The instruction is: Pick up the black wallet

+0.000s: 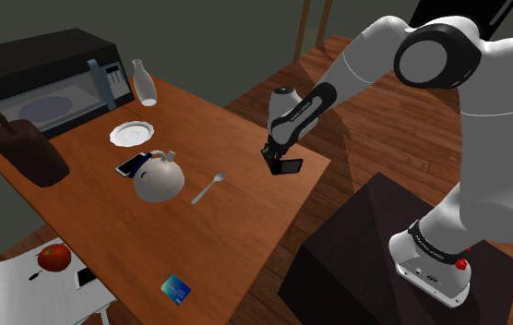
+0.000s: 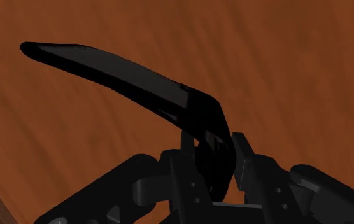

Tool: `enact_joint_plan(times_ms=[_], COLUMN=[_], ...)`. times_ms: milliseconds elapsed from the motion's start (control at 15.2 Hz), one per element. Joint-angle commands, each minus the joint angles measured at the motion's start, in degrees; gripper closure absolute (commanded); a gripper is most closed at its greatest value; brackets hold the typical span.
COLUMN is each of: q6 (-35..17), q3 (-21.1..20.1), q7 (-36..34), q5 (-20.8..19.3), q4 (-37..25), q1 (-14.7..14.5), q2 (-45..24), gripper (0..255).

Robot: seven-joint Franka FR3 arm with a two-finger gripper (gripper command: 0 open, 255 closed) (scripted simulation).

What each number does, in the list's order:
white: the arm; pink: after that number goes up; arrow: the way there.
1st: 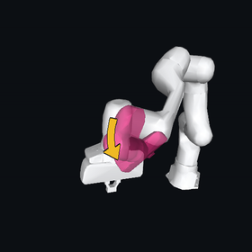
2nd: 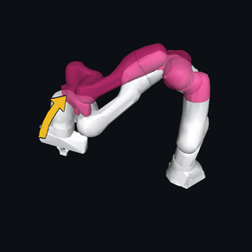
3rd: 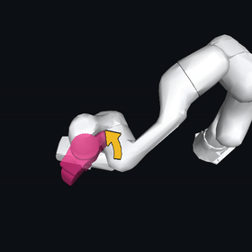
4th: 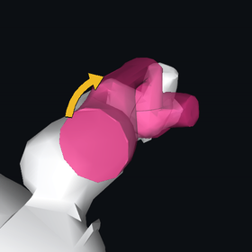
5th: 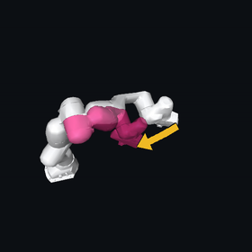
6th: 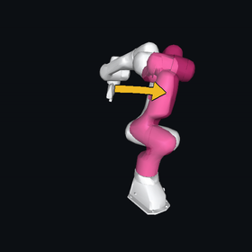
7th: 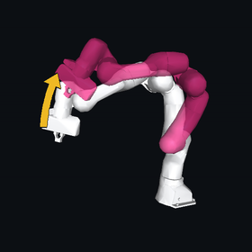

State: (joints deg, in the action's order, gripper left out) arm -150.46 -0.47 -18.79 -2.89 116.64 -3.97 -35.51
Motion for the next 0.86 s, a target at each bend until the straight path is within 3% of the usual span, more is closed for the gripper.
enact_joint_plan(times_ms=[0, 792], q6=[0.97, 6.46], q3=[-0.04, -0.28], q7=[0.1, 0.41], q5=[0.05, 0.34], q4=[0.45, 1.76], q1=[0.08, 0.24], q2=[1.43, 8.23], gripper=[255, 255])
